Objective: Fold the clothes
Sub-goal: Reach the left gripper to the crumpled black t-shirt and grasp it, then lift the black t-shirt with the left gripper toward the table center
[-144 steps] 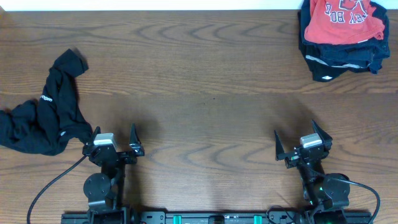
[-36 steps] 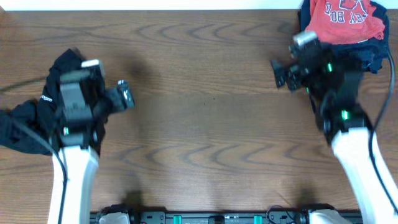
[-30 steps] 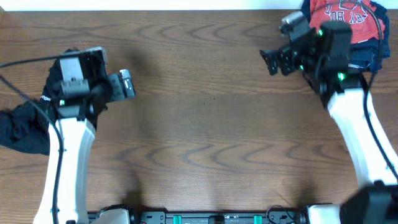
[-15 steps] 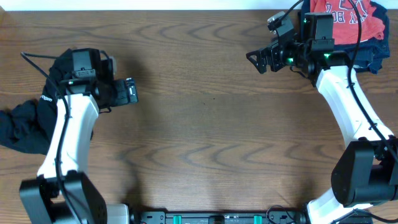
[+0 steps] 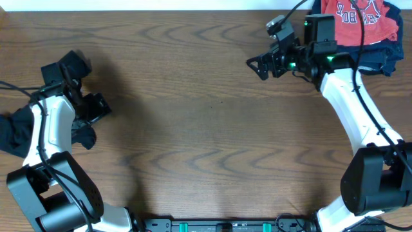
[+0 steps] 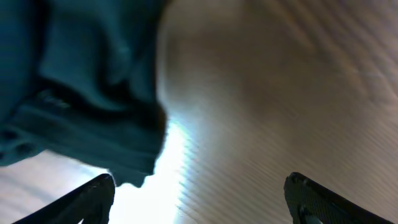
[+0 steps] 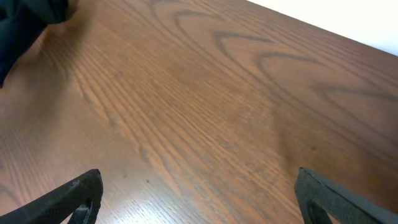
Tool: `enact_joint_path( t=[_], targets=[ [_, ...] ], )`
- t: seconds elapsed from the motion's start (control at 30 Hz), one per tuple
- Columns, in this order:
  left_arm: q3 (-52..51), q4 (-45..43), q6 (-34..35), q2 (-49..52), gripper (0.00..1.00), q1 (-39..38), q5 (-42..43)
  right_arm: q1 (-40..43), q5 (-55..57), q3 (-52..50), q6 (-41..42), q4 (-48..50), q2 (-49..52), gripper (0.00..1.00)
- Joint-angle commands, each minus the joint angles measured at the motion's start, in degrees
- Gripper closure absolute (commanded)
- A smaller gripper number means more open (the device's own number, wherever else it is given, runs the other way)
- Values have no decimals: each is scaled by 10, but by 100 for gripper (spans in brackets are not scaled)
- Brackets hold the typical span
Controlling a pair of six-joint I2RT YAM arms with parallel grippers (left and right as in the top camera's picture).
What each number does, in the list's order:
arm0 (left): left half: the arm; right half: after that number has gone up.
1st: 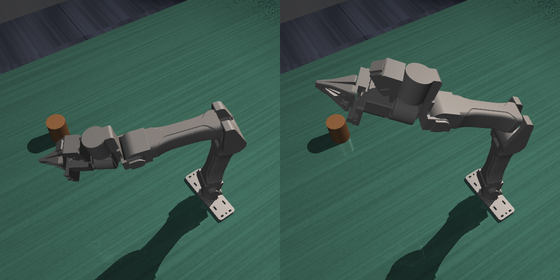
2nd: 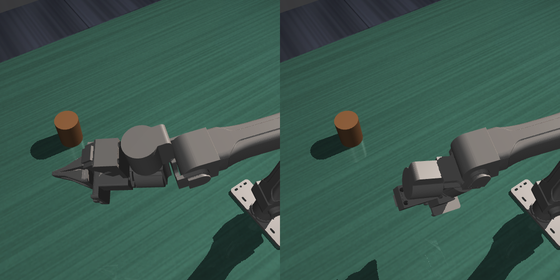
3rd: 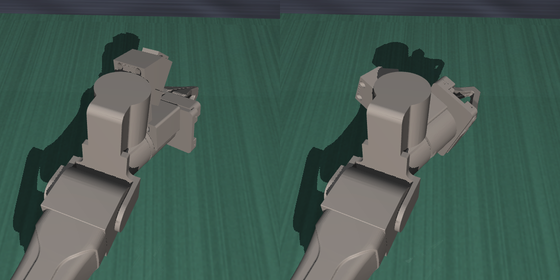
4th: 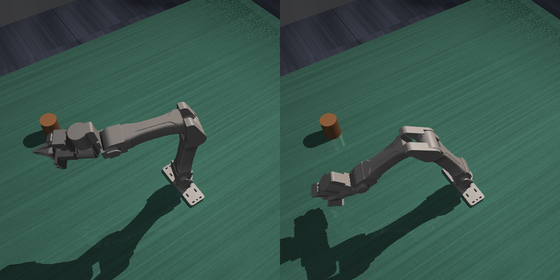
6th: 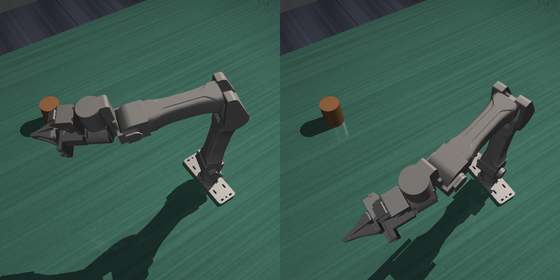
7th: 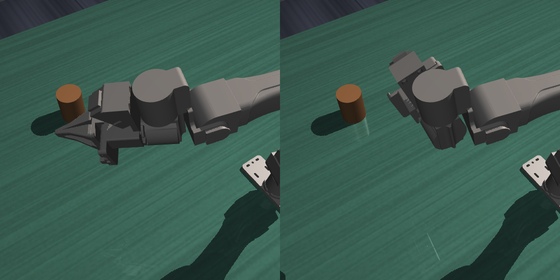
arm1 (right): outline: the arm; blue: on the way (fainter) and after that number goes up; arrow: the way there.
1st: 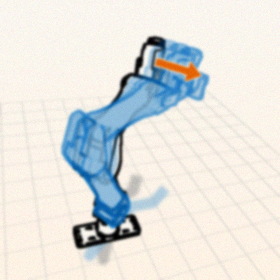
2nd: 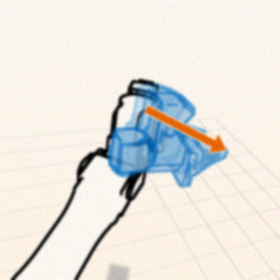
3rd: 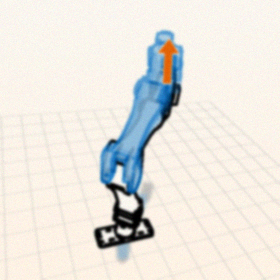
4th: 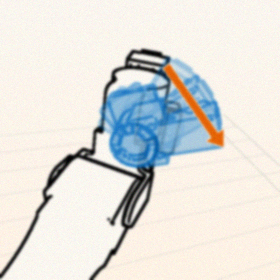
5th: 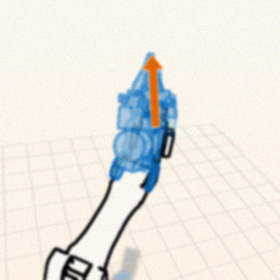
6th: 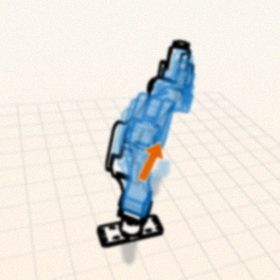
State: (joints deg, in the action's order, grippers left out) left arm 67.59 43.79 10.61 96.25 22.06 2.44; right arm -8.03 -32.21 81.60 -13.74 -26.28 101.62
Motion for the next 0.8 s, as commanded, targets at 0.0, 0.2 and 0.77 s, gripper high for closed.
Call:
enact_joint_path(
  t=[0.0, 0.2, 0.77],
  targets=[
    [-13, -1, 57, 4, 14, 10, -56, -9, 1, 12, -17, 2, -2, 7],
    [-77, -64, 108, 4, 32, 29, -79, -10, 5, 12, -17, -4, -2, 12],
    [-133, -122, 116, 17, 42, 37, -121, -10, 5, 12, -17, -2, -2, 16]
  ],
)
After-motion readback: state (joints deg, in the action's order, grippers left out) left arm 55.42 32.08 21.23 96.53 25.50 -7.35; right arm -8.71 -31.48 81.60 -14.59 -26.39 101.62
